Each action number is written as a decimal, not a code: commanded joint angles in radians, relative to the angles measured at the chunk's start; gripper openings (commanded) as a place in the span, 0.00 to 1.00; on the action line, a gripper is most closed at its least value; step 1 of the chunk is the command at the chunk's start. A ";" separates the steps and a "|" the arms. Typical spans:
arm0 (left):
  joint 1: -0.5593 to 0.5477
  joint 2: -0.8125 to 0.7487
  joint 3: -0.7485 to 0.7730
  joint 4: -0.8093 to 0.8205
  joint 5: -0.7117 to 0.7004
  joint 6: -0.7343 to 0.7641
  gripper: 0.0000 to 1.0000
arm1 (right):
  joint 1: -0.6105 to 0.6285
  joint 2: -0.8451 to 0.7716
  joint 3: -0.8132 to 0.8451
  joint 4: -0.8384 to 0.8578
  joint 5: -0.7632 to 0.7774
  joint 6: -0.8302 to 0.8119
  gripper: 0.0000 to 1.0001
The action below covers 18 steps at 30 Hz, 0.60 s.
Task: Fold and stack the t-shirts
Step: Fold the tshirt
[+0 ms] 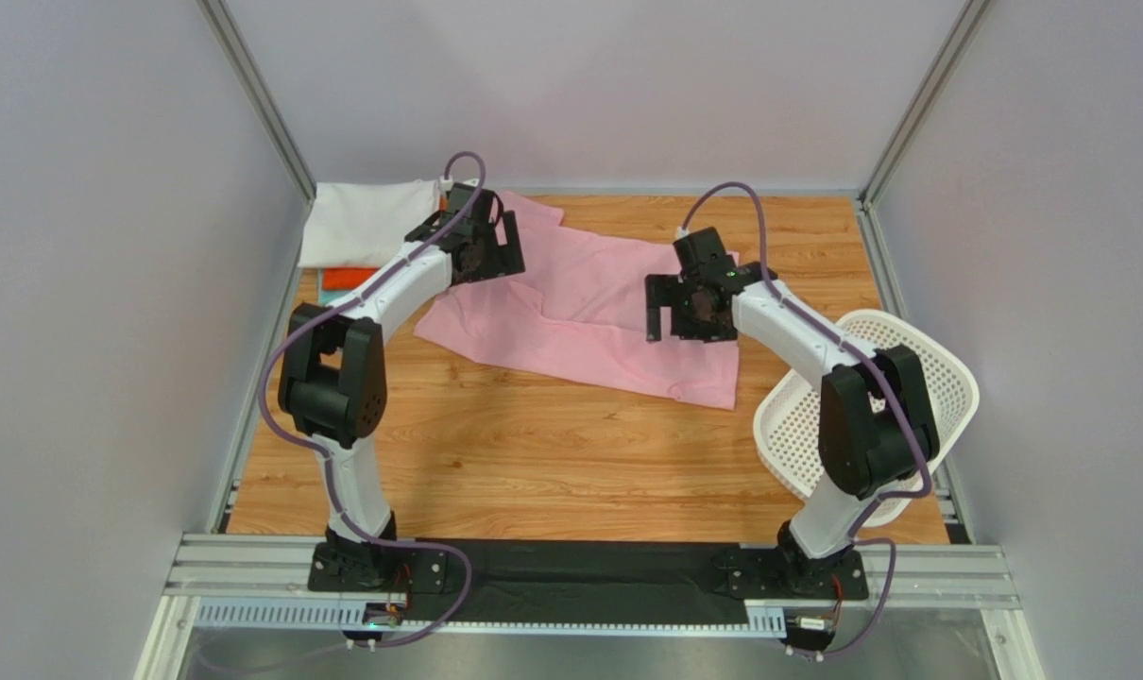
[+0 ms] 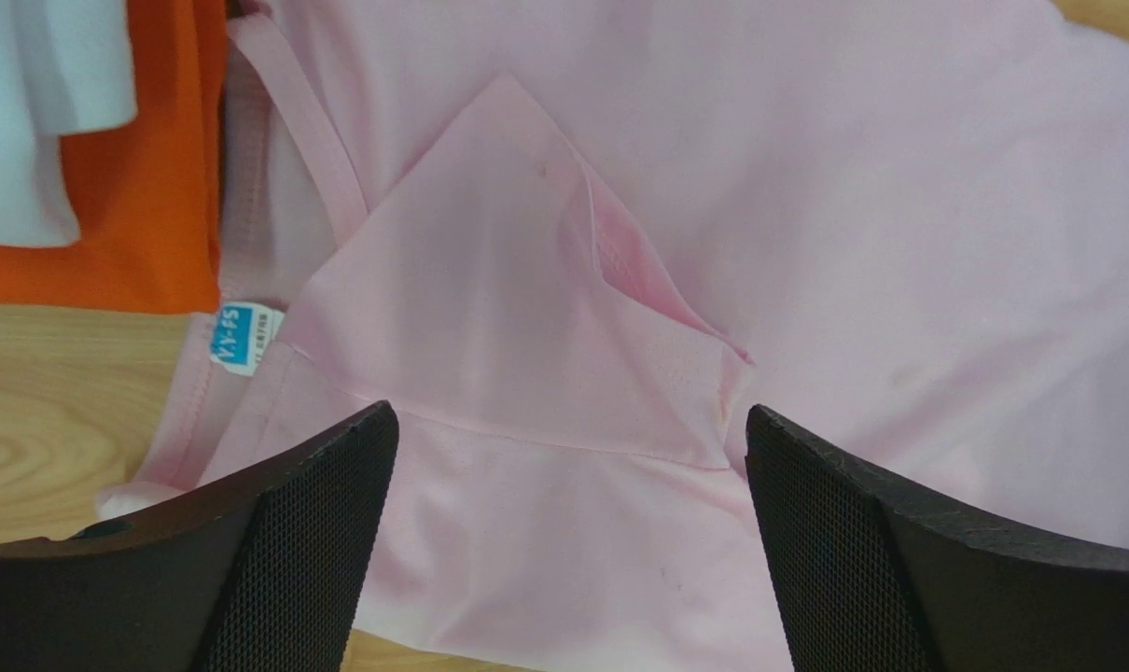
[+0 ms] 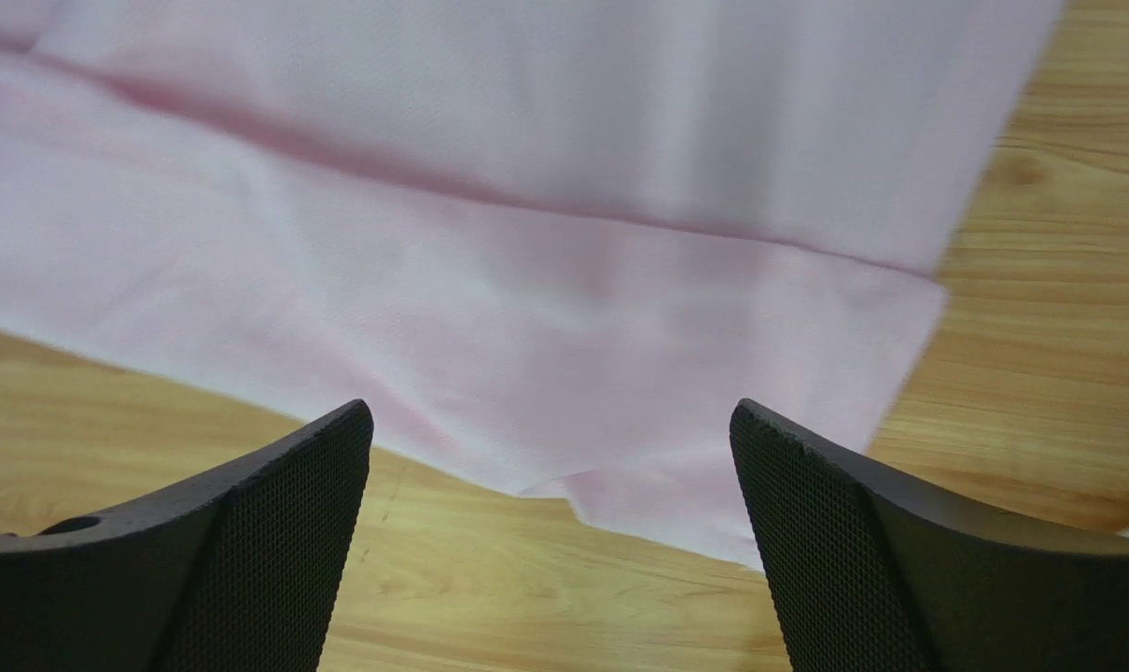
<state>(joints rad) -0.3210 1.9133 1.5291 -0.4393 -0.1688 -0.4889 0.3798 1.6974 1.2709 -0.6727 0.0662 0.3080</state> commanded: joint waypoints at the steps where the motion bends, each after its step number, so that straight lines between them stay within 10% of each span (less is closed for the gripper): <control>1: 0.002 -0.011 -0.059 0.039 0.078 -0.025 1.00 | 0.068 -0.013 -0.037 0.079 -0.112 0.039 1.00; 18: 0.002 0.040 -0.226 -0.049 0.242 -0.111 1.00 | 0.117 0.113 -0.165 0.143 -0.157 0.072 1.00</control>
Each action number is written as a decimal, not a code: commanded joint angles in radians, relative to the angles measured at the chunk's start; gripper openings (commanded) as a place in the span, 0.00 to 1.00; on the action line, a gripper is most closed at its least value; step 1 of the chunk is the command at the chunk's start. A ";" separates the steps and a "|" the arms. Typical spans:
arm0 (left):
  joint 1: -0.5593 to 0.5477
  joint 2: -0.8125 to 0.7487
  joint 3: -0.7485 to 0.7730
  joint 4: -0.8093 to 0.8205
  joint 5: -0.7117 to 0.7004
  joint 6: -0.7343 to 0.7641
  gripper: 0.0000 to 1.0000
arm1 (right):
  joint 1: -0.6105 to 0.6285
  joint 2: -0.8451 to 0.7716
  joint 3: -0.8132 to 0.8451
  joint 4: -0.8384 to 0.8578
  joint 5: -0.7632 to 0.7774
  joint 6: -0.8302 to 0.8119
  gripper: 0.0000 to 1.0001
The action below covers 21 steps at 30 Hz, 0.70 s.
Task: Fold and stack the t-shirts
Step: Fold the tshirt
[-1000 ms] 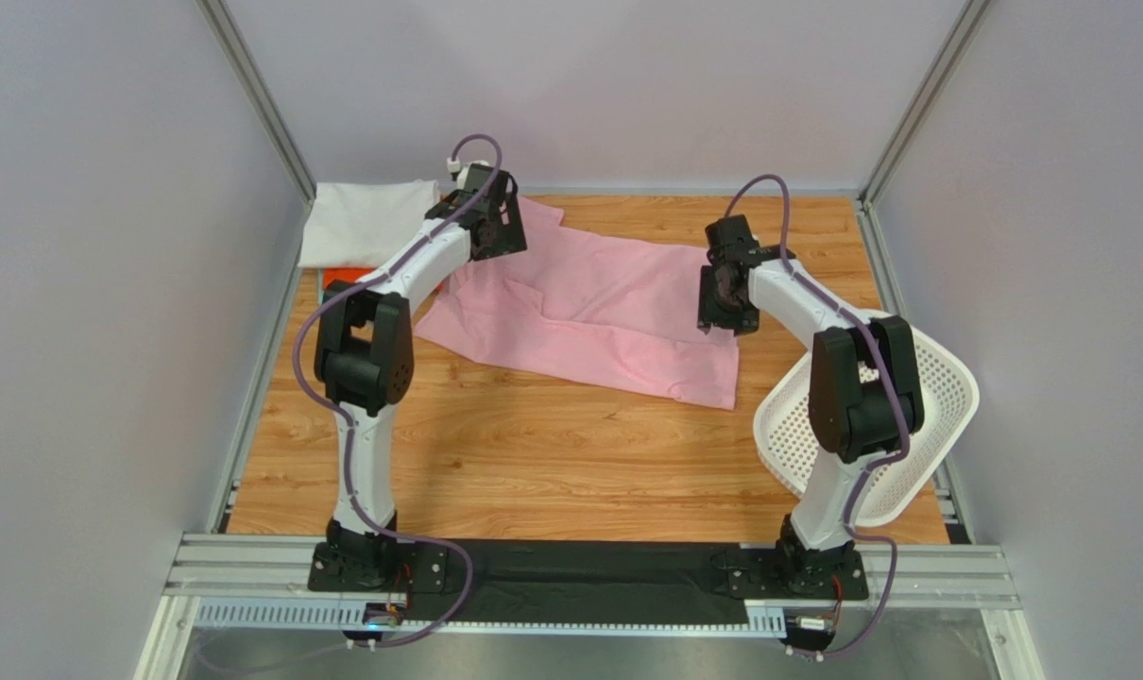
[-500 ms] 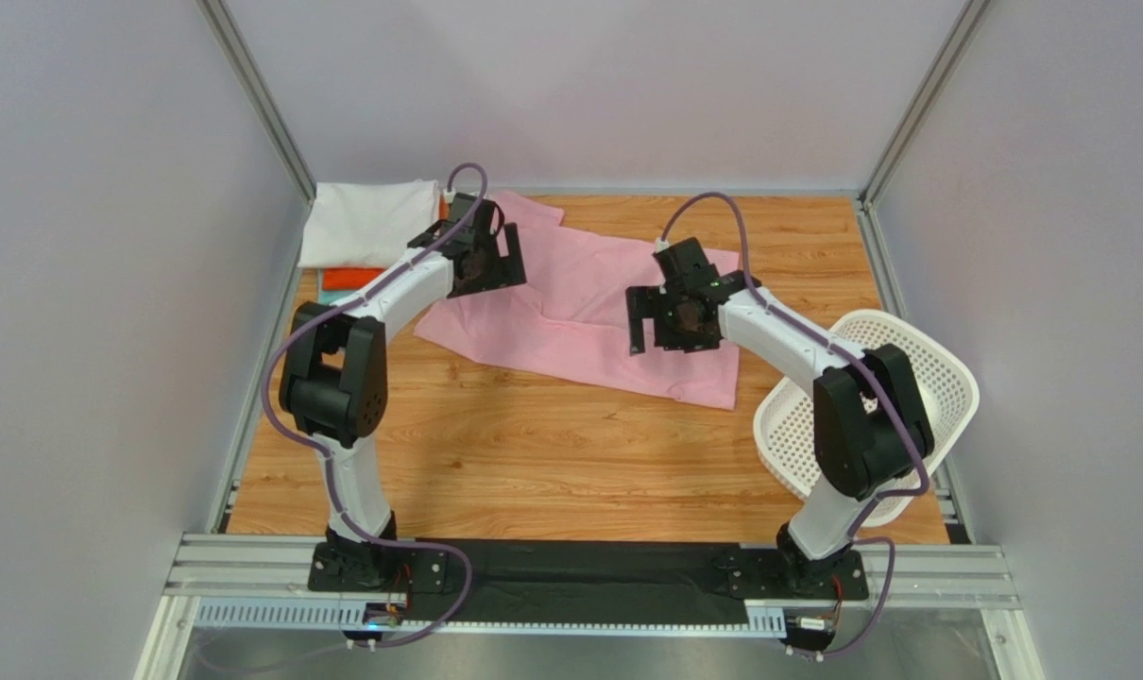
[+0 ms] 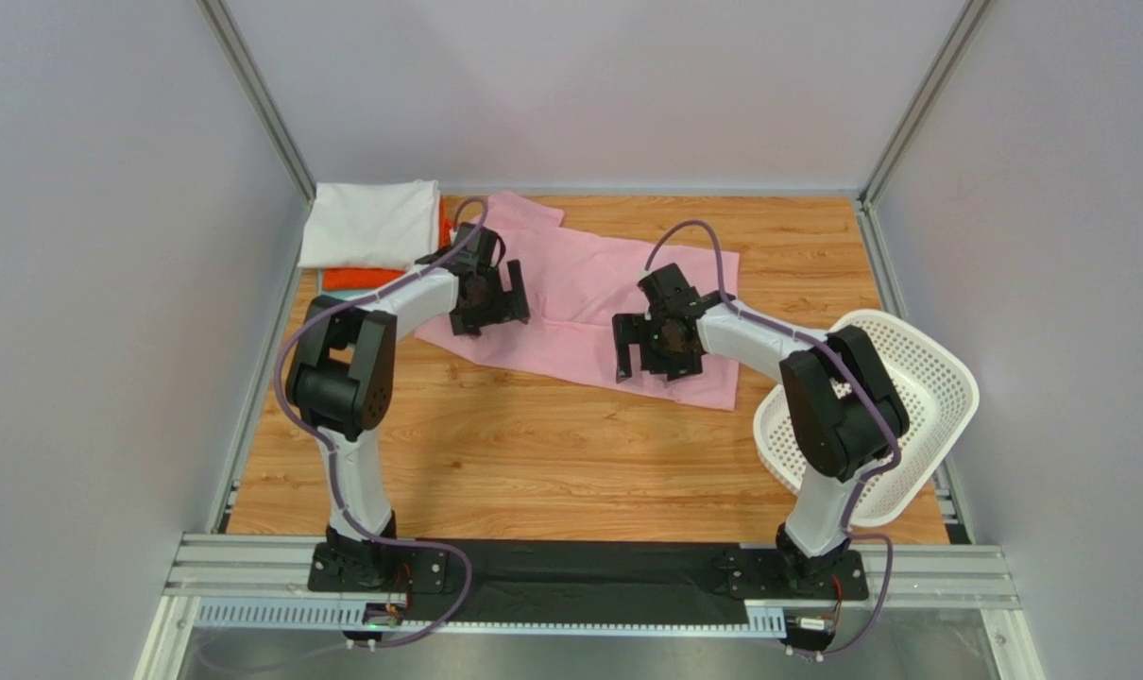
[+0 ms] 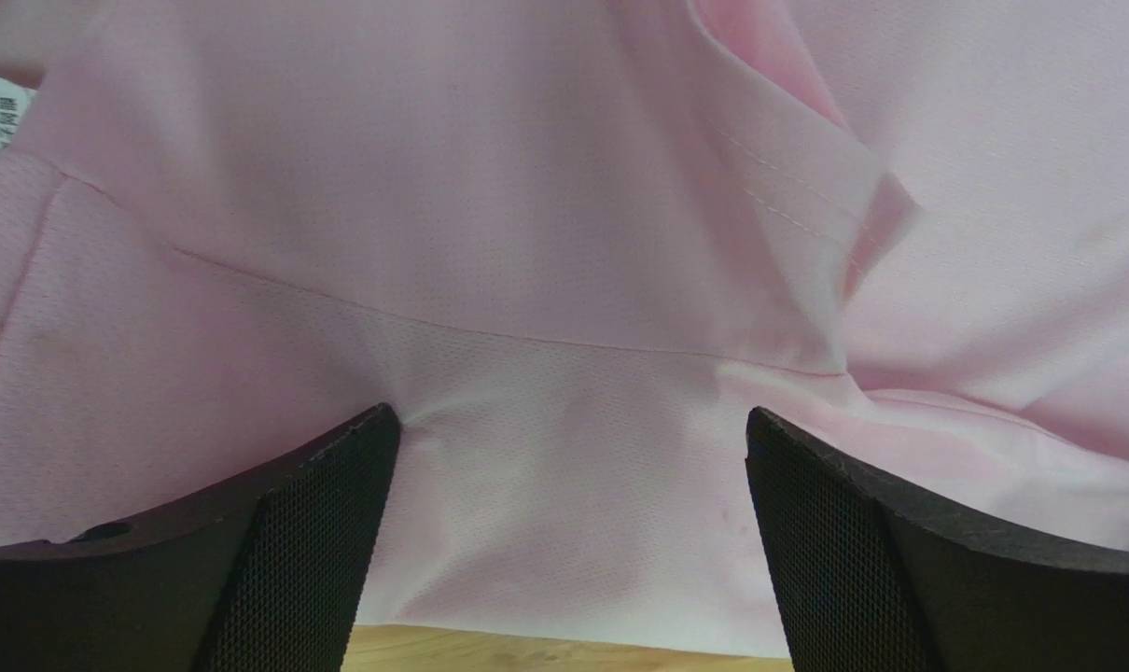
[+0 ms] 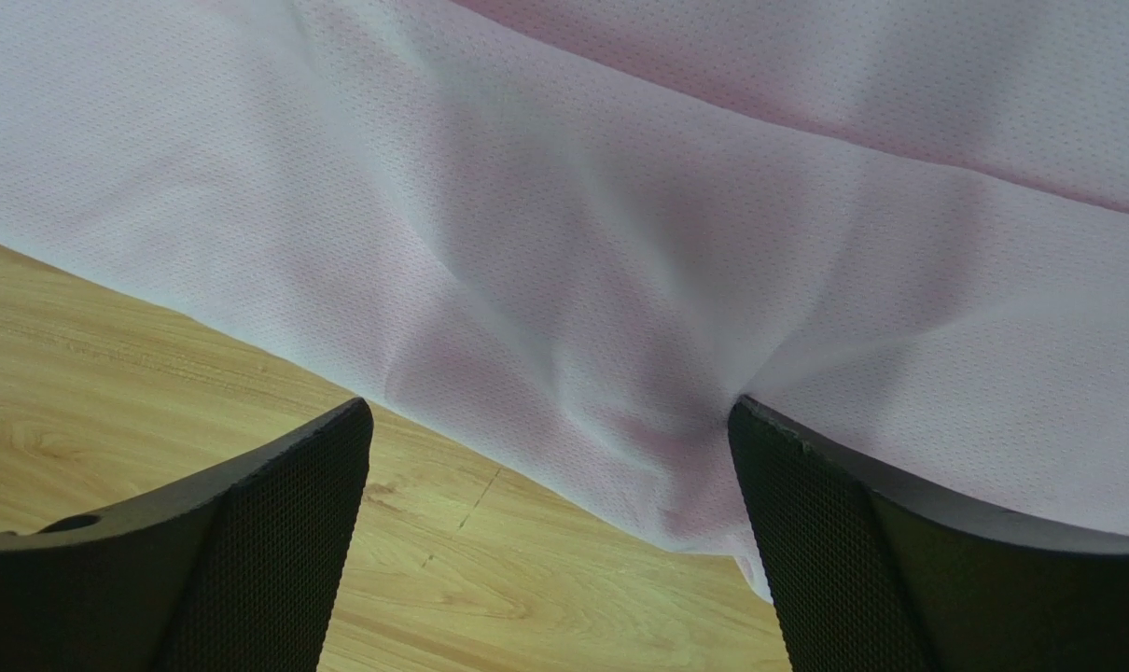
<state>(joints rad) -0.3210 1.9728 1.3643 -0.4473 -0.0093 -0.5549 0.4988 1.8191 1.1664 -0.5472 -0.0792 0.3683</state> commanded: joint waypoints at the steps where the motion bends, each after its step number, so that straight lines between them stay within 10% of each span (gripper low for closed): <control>1: 0.002 -0.047 -0.088 -0.042 0.106 -0.051 1.00 | -0.002 -0.015 -0.073 0.021 -0.020 0.009 1.00; 21: -0.089 -0.954 -0.797 -0.189 -0.047 -0.289 1.00 | 0.156 -0.389 -0.343 -0.060 -0.054 -0.006 1.00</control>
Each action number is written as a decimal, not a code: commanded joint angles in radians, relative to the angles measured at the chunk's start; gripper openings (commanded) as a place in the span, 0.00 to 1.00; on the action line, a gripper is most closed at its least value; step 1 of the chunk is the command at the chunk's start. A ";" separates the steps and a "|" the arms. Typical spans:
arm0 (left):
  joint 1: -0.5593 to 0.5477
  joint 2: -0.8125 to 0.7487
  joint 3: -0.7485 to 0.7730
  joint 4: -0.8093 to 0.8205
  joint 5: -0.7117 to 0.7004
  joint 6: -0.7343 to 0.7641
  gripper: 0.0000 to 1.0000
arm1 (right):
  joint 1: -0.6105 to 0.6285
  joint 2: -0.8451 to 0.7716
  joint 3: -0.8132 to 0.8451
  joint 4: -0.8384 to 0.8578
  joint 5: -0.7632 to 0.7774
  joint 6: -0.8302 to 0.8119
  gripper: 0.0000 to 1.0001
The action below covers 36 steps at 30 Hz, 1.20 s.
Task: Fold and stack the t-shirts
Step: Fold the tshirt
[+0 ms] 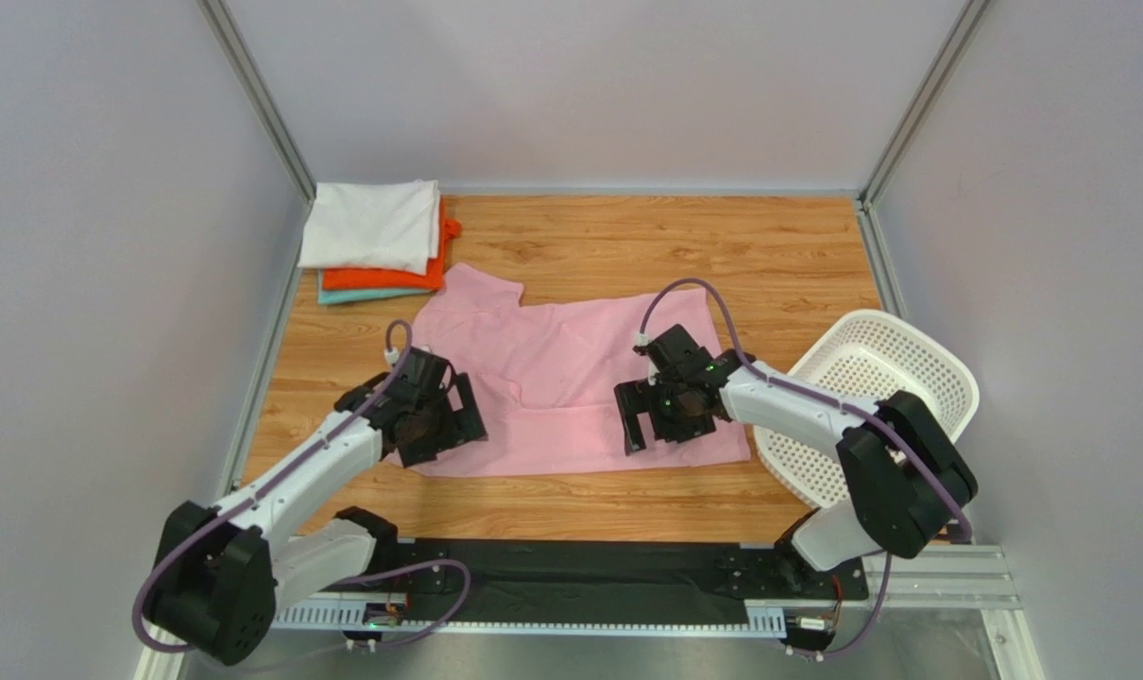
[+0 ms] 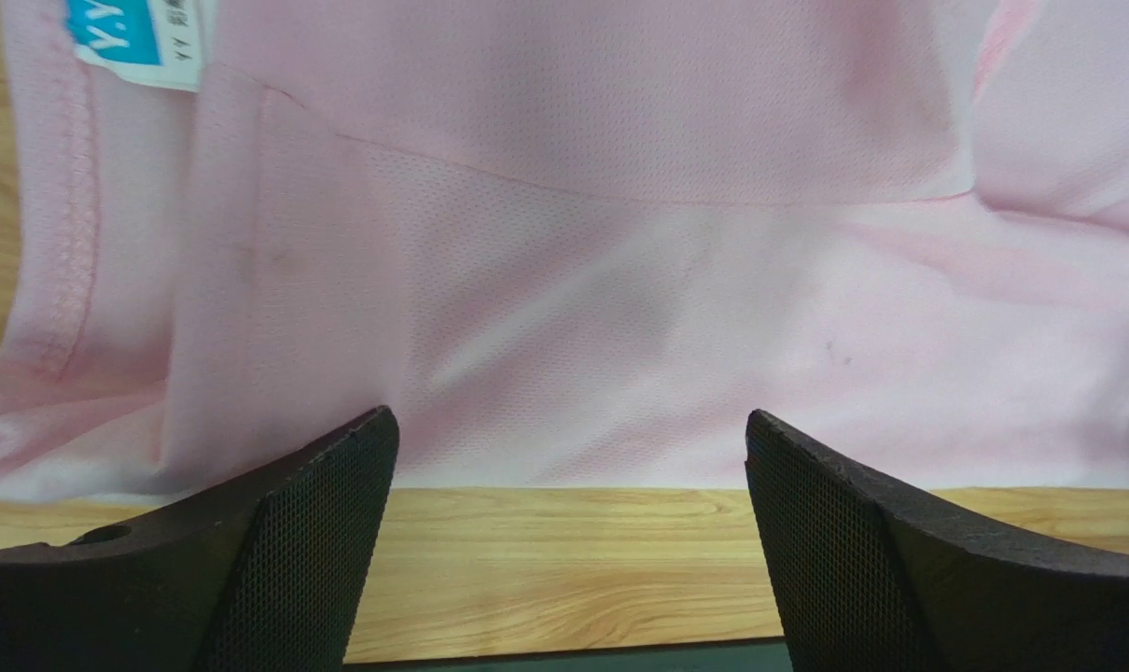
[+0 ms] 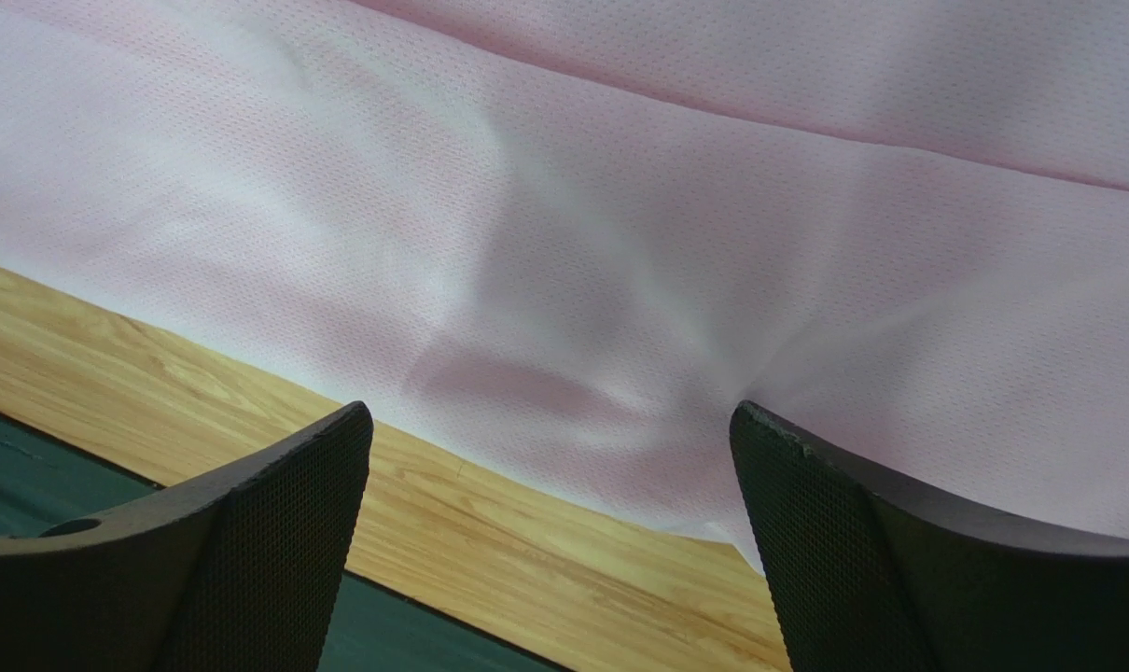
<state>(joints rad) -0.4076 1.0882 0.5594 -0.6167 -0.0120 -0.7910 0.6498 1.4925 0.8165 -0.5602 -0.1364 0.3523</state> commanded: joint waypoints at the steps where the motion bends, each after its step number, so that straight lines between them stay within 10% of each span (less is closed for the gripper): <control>1: -0.002 -0.094 0.017 -0.017 -0.063 -0.047 1.00 | 0.005 -0.072 0.013 -0.049 0.007 0.002 1.00; 12: 0.000 0.058 0.215 -0.032 -0.123 0.012 1.00 | -0.016 -0.129 0.098 -0.089 0.103 0.016 1.00; 36: 0.154 -0.098 0.019 -0.198 -0.210 -0.114 1.00 | -0.067 -0.109 0.058 -0.076 0.101 0.034 1.00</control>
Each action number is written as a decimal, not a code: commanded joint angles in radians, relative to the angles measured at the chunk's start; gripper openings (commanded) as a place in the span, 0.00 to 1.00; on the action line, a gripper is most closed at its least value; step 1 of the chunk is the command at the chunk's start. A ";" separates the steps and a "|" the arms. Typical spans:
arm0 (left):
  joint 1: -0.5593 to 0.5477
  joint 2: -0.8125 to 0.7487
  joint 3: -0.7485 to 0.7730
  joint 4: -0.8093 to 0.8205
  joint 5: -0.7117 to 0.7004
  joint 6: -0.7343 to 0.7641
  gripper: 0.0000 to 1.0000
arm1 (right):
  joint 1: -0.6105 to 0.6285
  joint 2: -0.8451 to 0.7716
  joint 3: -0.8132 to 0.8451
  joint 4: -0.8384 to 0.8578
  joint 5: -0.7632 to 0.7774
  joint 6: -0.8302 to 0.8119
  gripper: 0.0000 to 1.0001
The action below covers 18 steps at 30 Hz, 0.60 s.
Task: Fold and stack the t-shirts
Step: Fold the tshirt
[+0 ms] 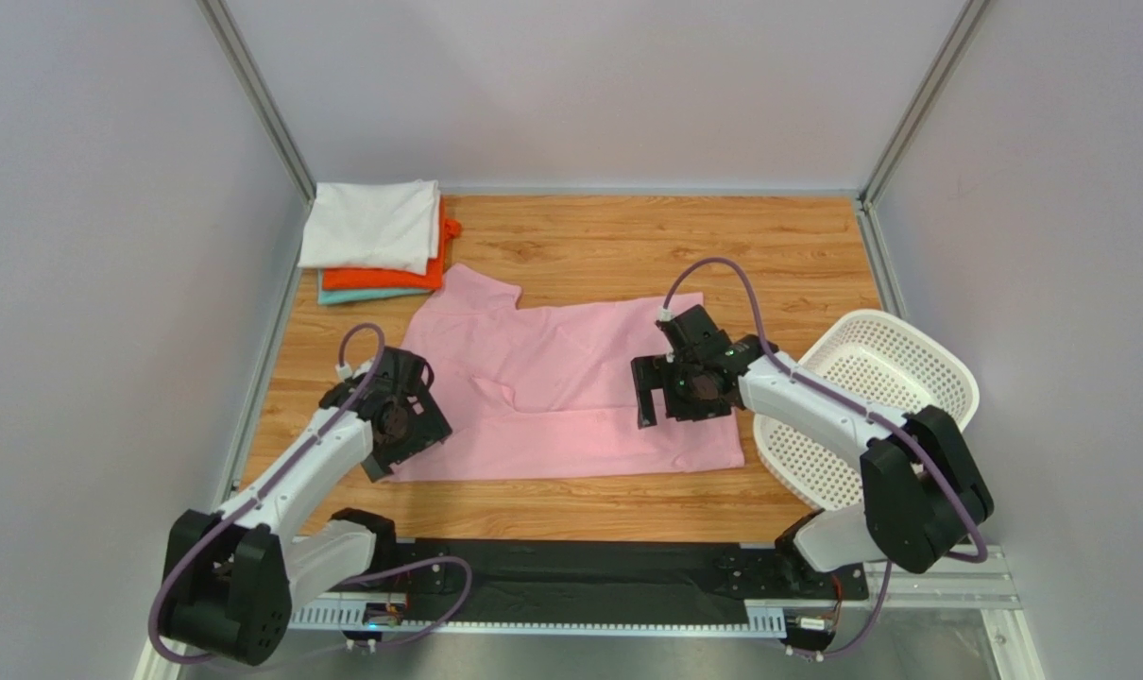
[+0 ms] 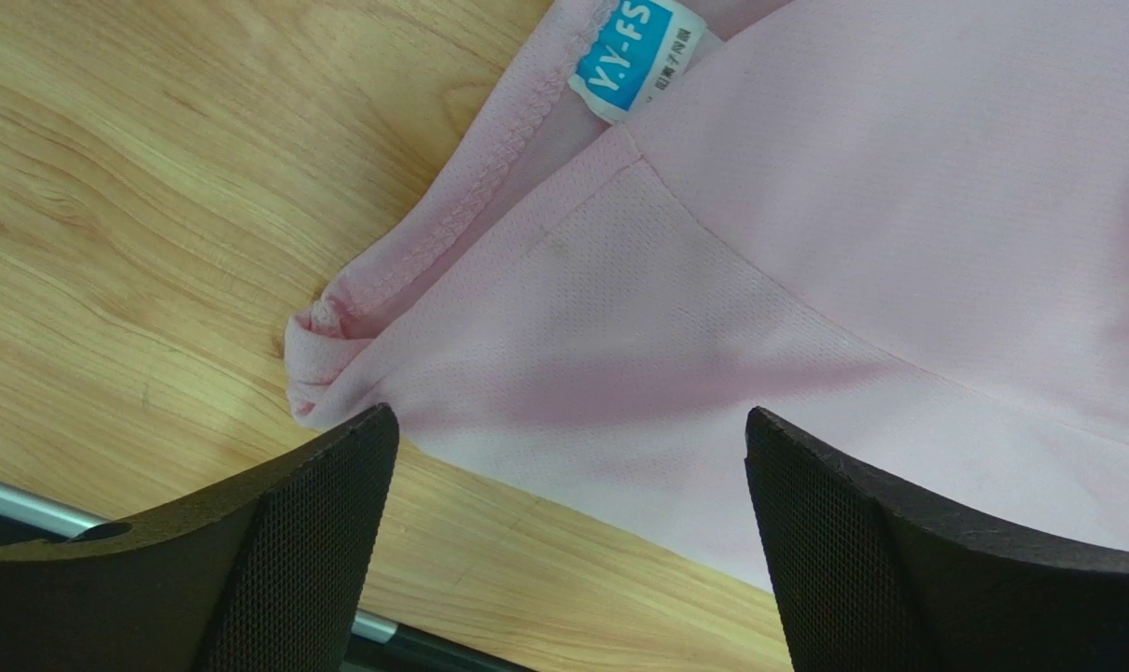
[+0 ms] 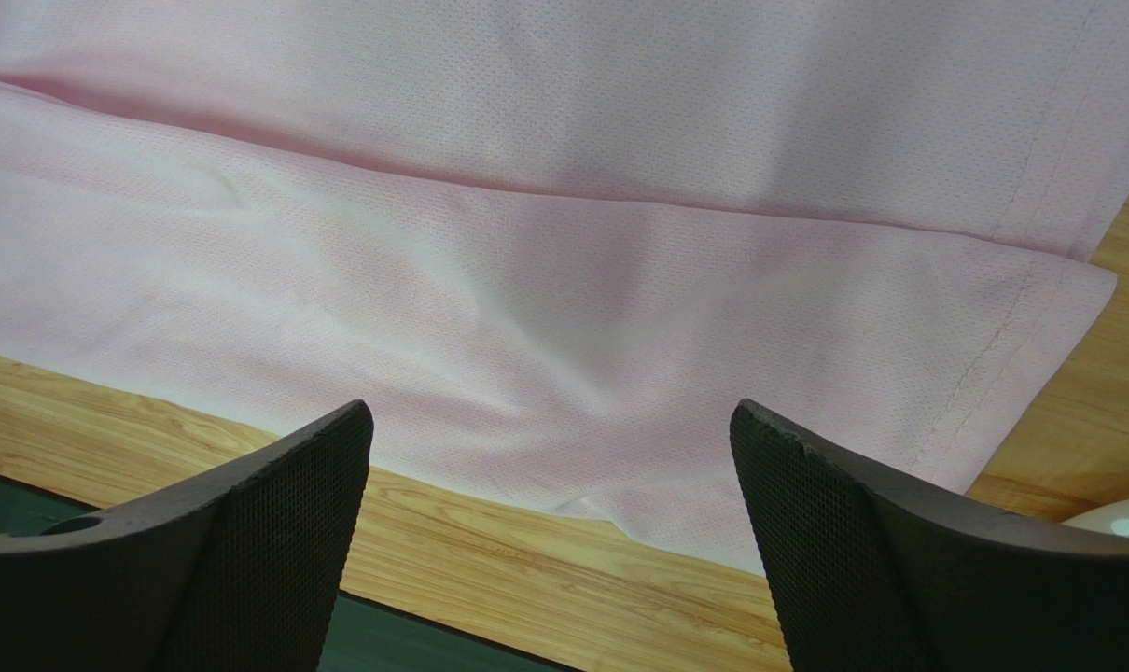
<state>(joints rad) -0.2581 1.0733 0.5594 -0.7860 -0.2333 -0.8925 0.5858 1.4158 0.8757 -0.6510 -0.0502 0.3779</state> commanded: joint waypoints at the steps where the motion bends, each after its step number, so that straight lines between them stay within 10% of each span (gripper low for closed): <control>1: 0.005 -0.105 0.023 -0.042 0.026 -0.010 1.00 | -0.004 -0.040 -0.003 0.016 0.015 0.007 1.00; 10: 0.005 -0.194 0.212 0.000 0.058 0.039 1.00 | -0.006 -0.124 0.026 0.024 0.095 0.004 1.00; 18: 0.005 0.203 0.543 0.122 0.101 0.179 1.00 | -0.086 -0.091 0.134 0.063 0.101 0.032 1.00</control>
<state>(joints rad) -0.2581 1.1336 0.9855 -0.7403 -0.1612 -0.7948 0.5182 1.3190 0.9546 -0.6346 0.0307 0.3943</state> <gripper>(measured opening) 0.994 0.998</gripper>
